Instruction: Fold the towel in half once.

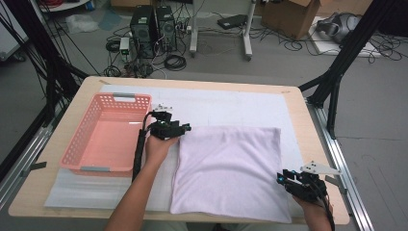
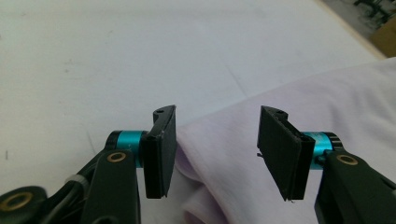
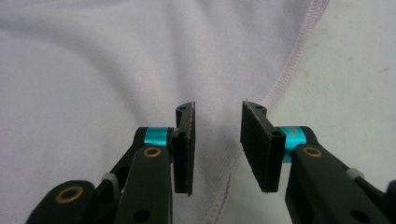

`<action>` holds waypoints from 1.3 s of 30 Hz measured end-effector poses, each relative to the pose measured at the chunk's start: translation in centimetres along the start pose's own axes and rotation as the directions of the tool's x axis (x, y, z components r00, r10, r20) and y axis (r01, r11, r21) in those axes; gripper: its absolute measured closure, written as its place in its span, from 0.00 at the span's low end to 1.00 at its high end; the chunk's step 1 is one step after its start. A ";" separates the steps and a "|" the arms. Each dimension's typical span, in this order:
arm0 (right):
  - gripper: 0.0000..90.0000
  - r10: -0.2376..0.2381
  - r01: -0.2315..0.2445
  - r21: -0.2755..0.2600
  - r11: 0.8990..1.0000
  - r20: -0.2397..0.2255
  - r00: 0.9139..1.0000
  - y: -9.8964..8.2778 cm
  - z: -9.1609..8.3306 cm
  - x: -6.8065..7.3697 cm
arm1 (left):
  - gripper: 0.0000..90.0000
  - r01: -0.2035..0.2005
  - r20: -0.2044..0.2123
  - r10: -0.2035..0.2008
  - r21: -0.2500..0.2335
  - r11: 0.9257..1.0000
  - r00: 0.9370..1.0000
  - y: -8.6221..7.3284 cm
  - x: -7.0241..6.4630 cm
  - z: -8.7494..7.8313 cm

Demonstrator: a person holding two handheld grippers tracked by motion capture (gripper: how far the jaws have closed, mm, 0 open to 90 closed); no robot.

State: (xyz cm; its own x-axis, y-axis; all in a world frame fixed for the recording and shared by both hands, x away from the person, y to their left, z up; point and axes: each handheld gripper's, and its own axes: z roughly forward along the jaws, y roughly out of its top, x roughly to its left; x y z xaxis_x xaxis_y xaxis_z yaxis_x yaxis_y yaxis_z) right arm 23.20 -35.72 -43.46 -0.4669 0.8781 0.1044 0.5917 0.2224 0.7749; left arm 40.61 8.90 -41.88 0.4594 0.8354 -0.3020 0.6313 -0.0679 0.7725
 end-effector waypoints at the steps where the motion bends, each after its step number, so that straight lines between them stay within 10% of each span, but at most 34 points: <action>1: 0.72 0.001 -0.001 0.000 1.000 -0.002 1.000 0.0 0.0 0.0 | 0.52 0.012 -0.002 -0.012 0.003 1.000 1.000 -0.1 0.3 0.6; 8: 0.73 0.002 -0.002 0.000 1.000 -0.003 1.000 -0.1 -0.1 -0.1 | 0.53 0.021 -0.008 -0.021 0.041 0.999 1.000 -1.1 1.5 2.9; 11: 0.73 -0.004 0.004 -0.002 1.000 -0.004 1.000 -0.1 0.0 -0.2 | 0.82 -0.023 0.020 0.022 0.056 0.998 1.000 -1.2 1.4 3.0; 18: 0.73 0.011 -0.011 -0.007 1.000 0.007 1.000 -0.1 -0.2 -0.2 | 0.95 -0.038 0.083 0.046 -0.101 0.994 0.996 -0.1 0.2 0.8; 27: 0.73 0.009 -0.008 -0.020 1.000 0.010 1.000 0.2 -0.3 0.1 | 0.94 -0.149 0.254 0.173 -0.110 0.983 0.951 -2.2 -3.7 -1.7; 39: 0.72 0.014 -0.014 -0.018 1.000 0.018 1.000 0.2 -0.2 0.1 | 0.92 -0.251 0.246 0.244 -0.001 0.968 0.938 -6.1 -5.8 -0.7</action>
State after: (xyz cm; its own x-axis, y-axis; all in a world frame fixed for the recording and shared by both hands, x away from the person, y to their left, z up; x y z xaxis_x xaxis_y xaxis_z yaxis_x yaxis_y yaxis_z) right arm 23.15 -35.67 -43.17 -0.4465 0.8887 0.1044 0.5860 0.2023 0.7847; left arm 33.64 4.84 -44.43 0.7383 0.6332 -0.2323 0.4953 -0.2753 0.8239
